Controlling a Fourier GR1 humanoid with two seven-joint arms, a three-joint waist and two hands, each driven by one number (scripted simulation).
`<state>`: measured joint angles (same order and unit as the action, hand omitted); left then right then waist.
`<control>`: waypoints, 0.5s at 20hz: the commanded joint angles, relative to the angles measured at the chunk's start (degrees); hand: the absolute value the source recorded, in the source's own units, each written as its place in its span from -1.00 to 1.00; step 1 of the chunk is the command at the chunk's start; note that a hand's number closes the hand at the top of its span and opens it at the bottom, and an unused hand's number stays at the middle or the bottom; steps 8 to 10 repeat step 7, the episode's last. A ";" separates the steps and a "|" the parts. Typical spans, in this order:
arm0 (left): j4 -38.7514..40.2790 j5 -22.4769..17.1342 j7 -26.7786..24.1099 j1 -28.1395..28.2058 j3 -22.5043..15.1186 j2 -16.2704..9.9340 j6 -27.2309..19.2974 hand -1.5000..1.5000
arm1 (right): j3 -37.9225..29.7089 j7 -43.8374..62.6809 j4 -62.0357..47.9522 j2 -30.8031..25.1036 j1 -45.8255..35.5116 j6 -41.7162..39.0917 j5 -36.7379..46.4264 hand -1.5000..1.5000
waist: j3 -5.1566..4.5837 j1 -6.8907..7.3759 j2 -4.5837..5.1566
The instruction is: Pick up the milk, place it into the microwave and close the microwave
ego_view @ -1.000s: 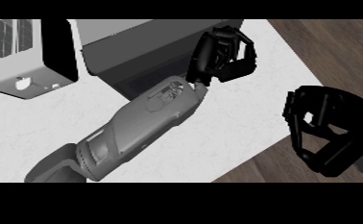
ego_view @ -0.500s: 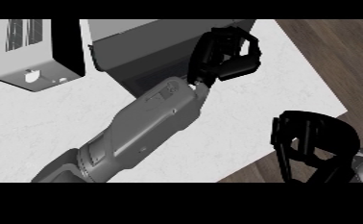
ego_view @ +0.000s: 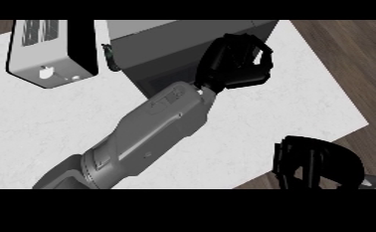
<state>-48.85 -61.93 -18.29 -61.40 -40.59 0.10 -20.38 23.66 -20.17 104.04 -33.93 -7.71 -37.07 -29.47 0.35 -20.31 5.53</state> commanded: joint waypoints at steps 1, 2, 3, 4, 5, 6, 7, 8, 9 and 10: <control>8.42 -3.87 -1.08 7.12 4.74 -1.99 0.39 1.00 | 1.07 -0.22 2.69 1.05 2.51 1.67 0.78 1.00 | -0.61 1.75 1.08; 8.59 -4.09 -1.72 7.83 4.43 -1.95 1.37 1.00 | 1.65 0.06 3.60 1.39 2.80 2.12 1.13 1.00 | -0.73 2.50 0.98; 8.91 -4.20 -1.81 8.02 4.06 -2.69 2.72 1.00 | 1.43 -0.08 3.93 1.42 2.92 2.50 1.60 1.00 | -0.70 3.05 1.16; 9.12 -4.64 -1.85 7.22 4.23 -1.96 2.92 1.00 | 1.97 0.23 4.66 1.67 3.49 2.92 1.67 1.00 | -0.70 2.78 1.02; 9.63 -4.79 -2.03 7.94 3.66 -1.97 3.56 1.00 | 1.92 0.26 5.12 1.66 4.11 3.56 2.28 1.00 | -0.67 2.76 1.02; 9.64 -5.26 -1.90 7.69 3.81 -2.31 4.51 1.00 | 2.84 0.40 6.09 2.07 4.59 3.85 2.95 1.00 | -0.72 3.15 0.82; 10.09 -5.48 -2.21 7.53 3.68 -1.74 4.55 1.00 | 2.74 0.38 6.65 1.96 4.65 3.93 3.03 1.00 | -0.67 2.97 1.08; 10.09 -5.48 -2.21 7.53 3.68 -1.74 4.55 1.00 | 2.74 0.38 6.65 1.96 4.65 3.93 3.03 1.00 | -0.67 2.97 1.08; 10.09 -5.48 -2.21 7.53 3.68 -1.74 4.55 1.00 | 2.74 0.38 6.65 1.96 4.65 3.93 3.03 1.00 | -0.67 2.97 1.08; 10.09 -5.48 -2.21 7.53 3.68 -1.74 4.55 1.00 | 2.74 0.38 6.65 1.96 4.65 3.93 3.03 1.00 | -0.67 2.97 1.08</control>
